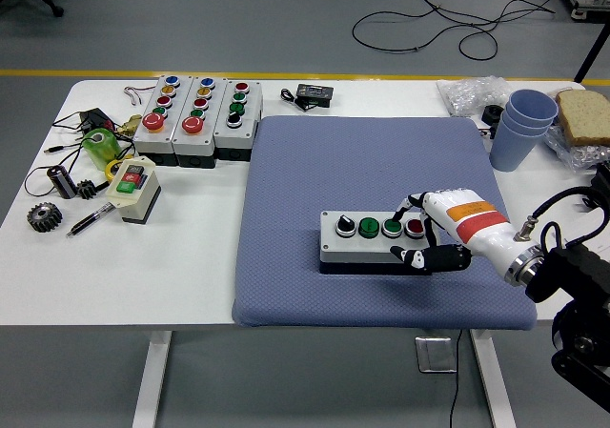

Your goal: Pick up the button,place it on the desk,press the button,press the button

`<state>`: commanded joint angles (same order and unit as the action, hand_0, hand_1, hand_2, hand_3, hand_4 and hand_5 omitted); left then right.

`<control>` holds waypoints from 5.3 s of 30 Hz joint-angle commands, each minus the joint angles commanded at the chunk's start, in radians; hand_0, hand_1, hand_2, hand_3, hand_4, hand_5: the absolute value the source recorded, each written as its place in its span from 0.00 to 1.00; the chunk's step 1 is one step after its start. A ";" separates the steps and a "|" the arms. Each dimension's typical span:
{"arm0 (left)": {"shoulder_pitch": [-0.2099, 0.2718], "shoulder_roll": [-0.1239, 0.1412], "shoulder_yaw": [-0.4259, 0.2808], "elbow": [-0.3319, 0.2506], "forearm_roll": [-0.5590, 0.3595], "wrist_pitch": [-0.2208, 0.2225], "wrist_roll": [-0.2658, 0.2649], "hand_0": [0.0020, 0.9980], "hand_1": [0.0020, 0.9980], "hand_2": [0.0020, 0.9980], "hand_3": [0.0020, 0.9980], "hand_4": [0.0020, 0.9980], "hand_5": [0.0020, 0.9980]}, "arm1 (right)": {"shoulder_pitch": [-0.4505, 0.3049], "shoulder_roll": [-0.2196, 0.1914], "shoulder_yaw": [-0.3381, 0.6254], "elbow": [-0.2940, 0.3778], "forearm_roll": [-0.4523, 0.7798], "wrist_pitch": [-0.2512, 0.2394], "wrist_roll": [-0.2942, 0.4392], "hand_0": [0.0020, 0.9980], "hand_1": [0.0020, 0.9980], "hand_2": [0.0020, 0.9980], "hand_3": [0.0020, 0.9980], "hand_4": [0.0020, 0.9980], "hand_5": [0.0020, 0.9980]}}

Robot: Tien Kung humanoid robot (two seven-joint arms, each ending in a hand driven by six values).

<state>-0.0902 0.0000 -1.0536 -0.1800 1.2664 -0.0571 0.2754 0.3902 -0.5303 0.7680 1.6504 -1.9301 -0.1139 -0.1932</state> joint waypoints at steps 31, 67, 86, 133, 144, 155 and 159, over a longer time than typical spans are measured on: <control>-0.016 0.000 0.019 0.000 -0.024 0.002 -0.007 0.77 0.91 0.94 0.87 0.64 0.89 | 0.033 0.019 -0.034 -0.033 0.007 0.008 0.001 0.14 0.00 0.21 0.61 0.79 0.46; -0.022 0.000 0.012 0.000 -0.012 0.002 -0.007 0.77 0.91 0.94 0.87 0.64 0.89 | 0.014 0.011 -0.021 -0.043 0.015 0.016 0.011 0.14 0.00 0.21 0.60 0.79 0.46; -0.033 0.000 -0.034 0.000 0.039 0.004 -0.003 0.77 0.91 0.94 0.87 0.64 0.90 | 0.005 0.002 0.033 -0.022 0.050 -0.021 0.037 0.14 0.00 0.21 0.60 0.79 0.46; -0.024 0.000 -0.007 0.000 0.002 0.000 -0.005 0.77 0.91 0.94 0.87 0.64 0.90 | -0.109 0.035 0.278 -0.060 1.742 -0.271 0.408 0.75 0.70 0.75 0.73 0.79 0.33; -0.016 0.000 -0.020 0.000 0.019 0.003 -0.006 0.77 0.91 0.94 0.87 0.64 0.90 | -0.125 0.042 0.295 -0.072 1.683 -0.257 0.398 0.80 0.74 0.81 0.82 0.90 0.21; -0.010 0.000 -0.009 0.000 0.017 0.002 -0.008 0.77 0.91 0.94 0.87 0.64 0.90 | -0.150 0.045 0.329 -0.076 1.618 -0.245 0.388 0.80 0.75 0.81 0.83 0.91 0.22; -0.011 0.000 -0.014 0.000 0.027 0.001 -0.006 0.77 0.90 0.94 0.87 0.64 0.90 | -0.159 0.050 0.346 -0.081 1.556 -0.245 0.385 0.81 0.76 0.82 0.83 0.92 0.21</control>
<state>-0.1015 0.0000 -1.0672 -0.1800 1.2935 -0.0562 0.2692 0.2309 -0.4807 1.1141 1.5692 -0.3743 -0.3585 0.1915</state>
